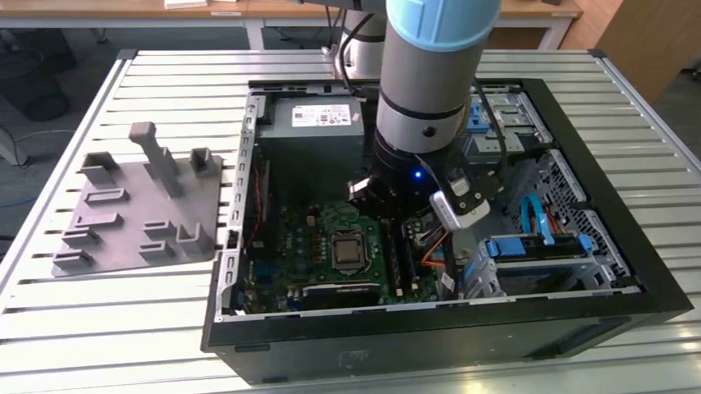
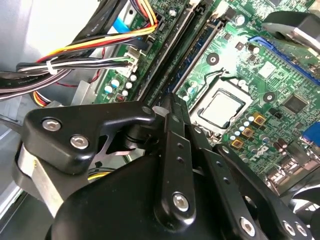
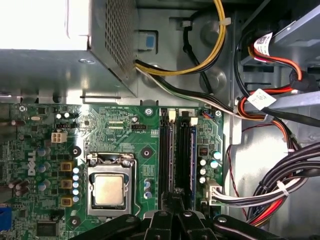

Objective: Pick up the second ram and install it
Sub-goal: 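Insert the second ram into the second slot, then press down the second ram until it locks into place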

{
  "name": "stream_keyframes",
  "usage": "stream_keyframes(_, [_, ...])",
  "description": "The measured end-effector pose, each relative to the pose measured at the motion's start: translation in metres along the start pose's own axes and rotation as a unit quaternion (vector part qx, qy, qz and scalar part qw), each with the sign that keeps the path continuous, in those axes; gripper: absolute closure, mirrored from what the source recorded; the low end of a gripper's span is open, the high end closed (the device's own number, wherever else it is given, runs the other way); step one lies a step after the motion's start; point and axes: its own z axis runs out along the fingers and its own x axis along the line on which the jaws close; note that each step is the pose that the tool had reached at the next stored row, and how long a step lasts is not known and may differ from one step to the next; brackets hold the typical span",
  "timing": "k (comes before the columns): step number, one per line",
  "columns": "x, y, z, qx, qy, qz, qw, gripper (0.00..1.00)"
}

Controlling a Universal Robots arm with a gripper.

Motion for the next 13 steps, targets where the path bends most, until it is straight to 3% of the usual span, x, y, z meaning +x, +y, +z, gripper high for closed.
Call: stream_keyframes(13, [-0.0002, 0.0001, 0.0, 0.0, 0.0001, 0.0, 1.0, 0.9])
